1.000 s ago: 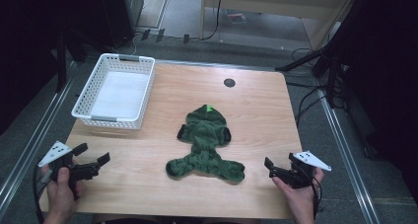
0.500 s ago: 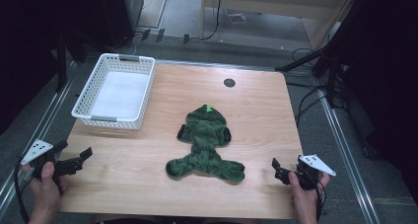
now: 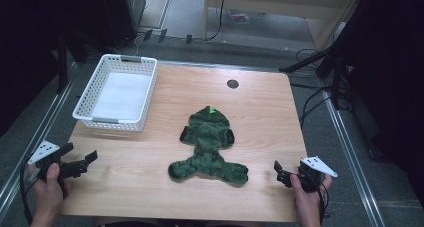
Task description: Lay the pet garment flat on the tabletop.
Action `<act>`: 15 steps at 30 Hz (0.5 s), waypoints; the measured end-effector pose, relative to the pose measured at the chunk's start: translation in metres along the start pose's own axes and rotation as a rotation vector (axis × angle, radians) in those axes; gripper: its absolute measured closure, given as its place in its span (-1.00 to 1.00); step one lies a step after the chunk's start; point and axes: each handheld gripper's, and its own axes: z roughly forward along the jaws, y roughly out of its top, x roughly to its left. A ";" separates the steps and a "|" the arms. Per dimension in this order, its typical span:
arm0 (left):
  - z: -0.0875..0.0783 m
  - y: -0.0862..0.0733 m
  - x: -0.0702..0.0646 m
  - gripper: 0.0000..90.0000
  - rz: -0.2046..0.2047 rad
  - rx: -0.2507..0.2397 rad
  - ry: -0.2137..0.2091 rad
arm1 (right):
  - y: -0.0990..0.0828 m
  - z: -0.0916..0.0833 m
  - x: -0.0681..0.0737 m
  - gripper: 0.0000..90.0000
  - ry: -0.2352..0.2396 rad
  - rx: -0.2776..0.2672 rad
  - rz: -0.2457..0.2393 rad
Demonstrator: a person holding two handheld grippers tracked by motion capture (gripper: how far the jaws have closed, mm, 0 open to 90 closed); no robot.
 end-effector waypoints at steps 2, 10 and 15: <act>0.000 0.000 0.000 -1.00 0.001 0.003 0.001 | 0.000 0.000 0.000 -1.00 0.001 0.004 0.007; 0.001 0.000 0.000 -1.00 -0.005 0.006 0.002 | 0.000 0.001 0.001 -1.00 -0.010 0.009 0.007; 0.001 0.000 0.000 -1.00 -0.002 0.013 0.003 | 0.000 0.001 0.001 -1.00 -0.009 0.013 0.010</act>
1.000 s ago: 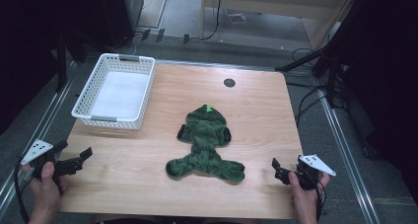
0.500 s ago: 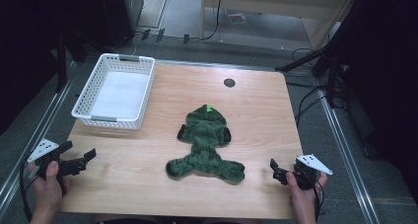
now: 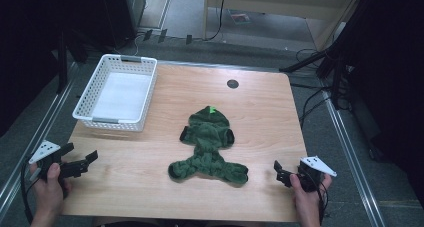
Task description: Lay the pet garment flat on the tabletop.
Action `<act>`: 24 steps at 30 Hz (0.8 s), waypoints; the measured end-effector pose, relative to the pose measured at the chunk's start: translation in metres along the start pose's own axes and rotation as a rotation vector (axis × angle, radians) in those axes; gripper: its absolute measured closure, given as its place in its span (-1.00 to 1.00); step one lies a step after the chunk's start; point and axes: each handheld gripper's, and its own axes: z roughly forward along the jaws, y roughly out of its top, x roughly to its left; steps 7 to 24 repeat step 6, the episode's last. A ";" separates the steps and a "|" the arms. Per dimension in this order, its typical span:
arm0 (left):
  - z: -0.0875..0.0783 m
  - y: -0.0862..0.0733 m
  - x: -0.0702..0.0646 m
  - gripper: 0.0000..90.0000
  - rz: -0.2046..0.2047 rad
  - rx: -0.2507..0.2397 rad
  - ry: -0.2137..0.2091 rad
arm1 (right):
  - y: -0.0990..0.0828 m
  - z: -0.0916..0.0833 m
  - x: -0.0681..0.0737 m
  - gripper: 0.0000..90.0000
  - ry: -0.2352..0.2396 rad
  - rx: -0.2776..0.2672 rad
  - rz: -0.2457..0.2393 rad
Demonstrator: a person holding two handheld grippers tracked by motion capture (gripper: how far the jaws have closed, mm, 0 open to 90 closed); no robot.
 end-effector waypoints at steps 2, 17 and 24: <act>0.000 0.000 0.000 -1.00 0.000 0.001 -0.001 | 0.000 0.000 0.000 -1.00 -0.001 0.000 -0.002; 0.000 0.000 0.000 -1.00 0.000 0.001 -0.001 | 0.000 0.000 0.000 -1.00 0.003 0.002 0.000; 0.000 0.000 0.000 -1.00 0.000 0.001 -0.001 | 0.000 0.000 0.000 -1.00 0.003 0.002 0.000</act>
